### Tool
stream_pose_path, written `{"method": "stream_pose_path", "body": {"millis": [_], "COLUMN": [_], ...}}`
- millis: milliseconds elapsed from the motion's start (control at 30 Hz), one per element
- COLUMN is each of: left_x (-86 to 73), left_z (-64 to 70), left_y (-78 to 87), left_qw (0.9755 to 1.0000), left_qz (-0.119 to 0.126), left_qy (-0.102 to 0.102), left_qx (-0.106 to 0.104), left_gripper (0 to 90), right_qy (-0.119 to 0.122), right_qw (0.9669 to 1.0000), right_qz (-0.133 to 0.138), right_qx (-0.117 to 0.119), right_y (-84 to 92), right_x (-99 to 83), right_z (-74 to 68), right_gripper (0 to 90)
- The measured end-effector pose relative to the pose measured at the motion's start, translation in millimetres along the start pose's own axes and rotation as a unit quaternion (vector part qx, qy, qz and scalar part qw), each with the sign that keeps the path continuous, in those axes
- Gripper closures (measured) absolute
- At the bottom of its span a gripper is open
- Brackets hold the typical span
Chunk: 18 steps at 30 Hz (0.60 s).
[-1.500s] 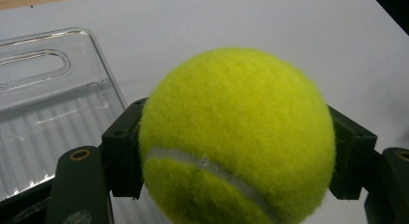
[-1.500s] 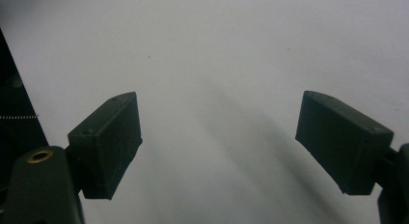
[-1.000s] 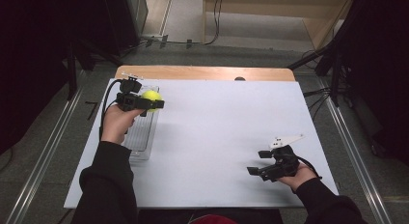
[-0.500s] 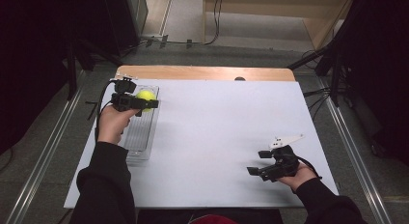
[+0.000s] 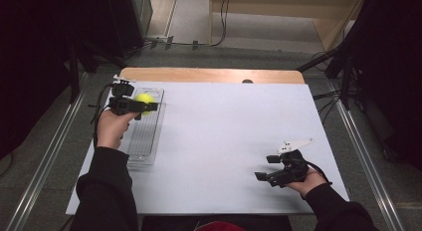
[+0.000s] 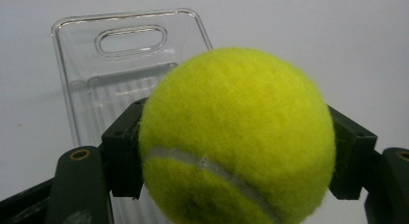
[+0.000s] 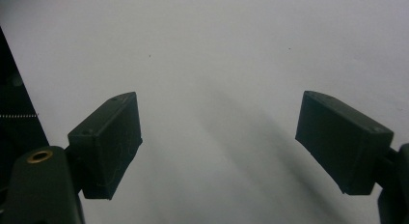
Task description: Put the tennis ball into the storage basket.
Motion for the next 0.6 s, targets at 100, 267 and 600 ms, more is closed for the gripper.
{"method": "stream_pose_path", "body": {"millis": [100, 267, 600], "left_x": [-0.2, -0.1, -2.9], "left_z": [-2.5, -6.1, -10.3], "left_y": [1.4, 5.0, 1.6], "left_qw": [1.0000, 0.9997, 0.9993], "left_qz": [0.005, 0.012, 0.009], "left_qy": [0.002, 0.006, 0.013], "left_qx": [0.006, 0.020, 0.035], "left_gripper": [26.4, 26.4, 26.3], "right_qy": [-0.001, 0.001, 0.001], "right_qw": [1.0000, 1.0000, 1.0000], "right_qz": [0.000, 0.000, -0.001], "right_qx": [0.000, 0.001, 0.000], "right_y": [0.1, -0.2, -0.5], "right_x": [-0.1, -0.1, -0.1], "right_z": [0.0, 0.1, 0.1], "right_gripper": [14.2, 14.2, 14.2]}}
Point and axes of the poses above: each handheld gripper's, and its own axes: y roughly backward along the jaws, x roughly out of its top, z roughly to its right, the point moved 2 cm from there along -y, roughly forward along the jaws, and after that the axes turned 5 degrees about z, right-handed, at the moved point
